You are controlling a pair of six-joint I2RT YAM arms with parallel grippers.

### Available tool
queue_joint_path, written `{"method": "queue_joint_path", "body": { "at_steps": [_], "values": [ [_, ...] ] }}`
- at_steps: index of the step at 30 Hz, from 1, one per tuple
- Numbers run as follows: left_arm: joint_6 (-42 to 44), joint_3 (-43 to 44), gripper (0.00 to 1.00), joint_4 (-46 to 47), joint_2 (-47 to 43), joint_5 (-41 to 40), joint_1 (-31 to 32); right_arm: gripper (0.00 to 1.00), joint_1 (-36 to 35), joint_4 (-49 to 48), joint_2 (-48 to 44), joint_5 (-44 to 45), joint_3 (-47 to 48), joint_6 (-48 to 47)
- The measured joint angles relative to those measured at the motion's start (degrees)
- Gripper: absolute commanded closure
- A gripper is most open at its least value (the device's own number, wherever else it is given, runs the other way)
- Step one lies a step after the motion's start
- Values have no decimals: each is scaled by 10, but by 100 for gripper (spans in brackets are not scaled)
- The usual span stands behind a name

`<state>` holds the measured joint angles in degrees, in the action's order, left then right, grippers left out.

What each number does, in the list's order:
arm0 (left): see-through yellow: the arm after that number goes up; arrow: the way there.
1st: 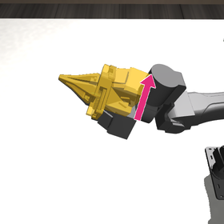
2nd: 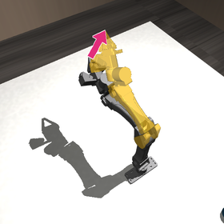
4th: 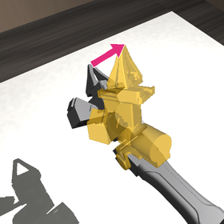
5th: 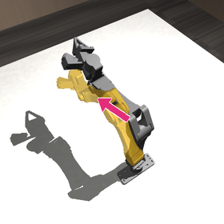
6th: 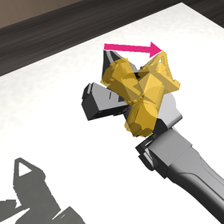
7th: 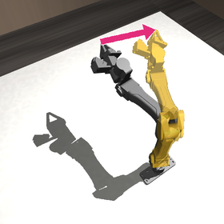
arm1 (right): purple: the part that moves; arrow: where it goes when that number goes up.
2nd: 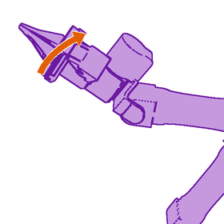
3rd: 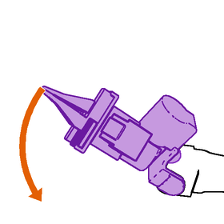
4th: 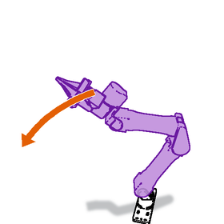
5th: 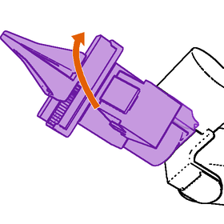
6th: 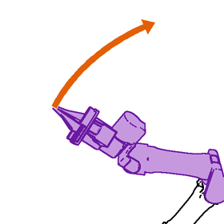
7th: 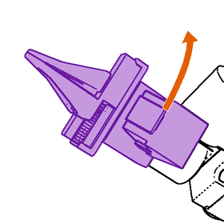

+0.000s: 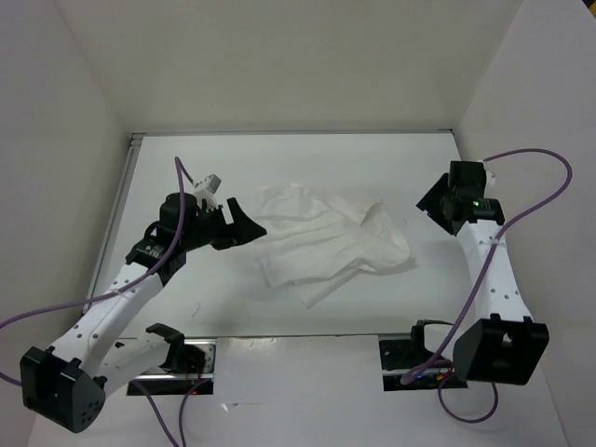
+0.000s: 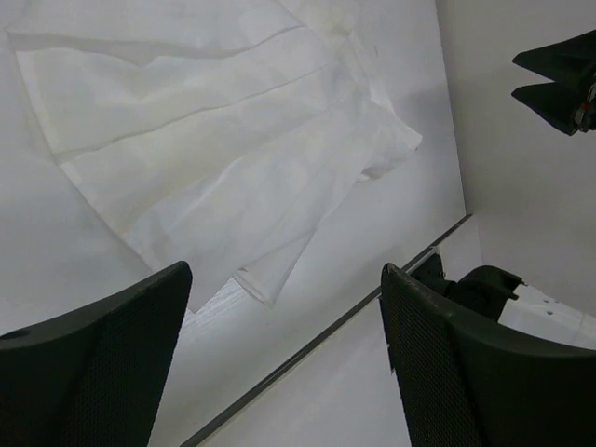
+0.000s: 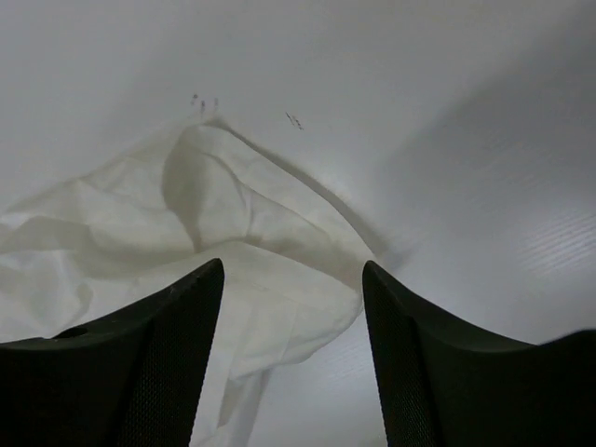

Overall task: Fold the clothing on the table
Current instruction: Grab the skirt from the pile

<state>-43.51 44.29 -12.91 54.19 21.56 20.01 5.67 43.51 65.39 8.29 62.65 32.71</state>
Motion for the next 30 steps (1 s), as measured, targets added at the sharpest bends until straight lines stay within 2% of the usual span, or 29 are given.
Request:
{"method": "queue_joint_path", "body": {
  "at_steps": [8,14,22,25,26,29,30],
  "values": [
    [27,35,11,-28,92,18,0,37,17,28,103,-3,-2,1],
    [46,50,9,-39,133,39,0,40,38,37,209,-44,-16,5],
    [64,75,9,-38,153,46,0,41,44,79,225,-86,-49,32],
    [75,76,9,-38,165,49,0,56,37,86,225,-108,-69,46],
    [76,76,9,-38,169,50,0,71,31,87,225,-114,-77,51],
    [79,76,9,-38,180,52,0,100,3,90,225,-130,-99,66],
    [82,76,9,-38,182,52,0,100,-10,94,225,-132,-100,75]
  ]
}}
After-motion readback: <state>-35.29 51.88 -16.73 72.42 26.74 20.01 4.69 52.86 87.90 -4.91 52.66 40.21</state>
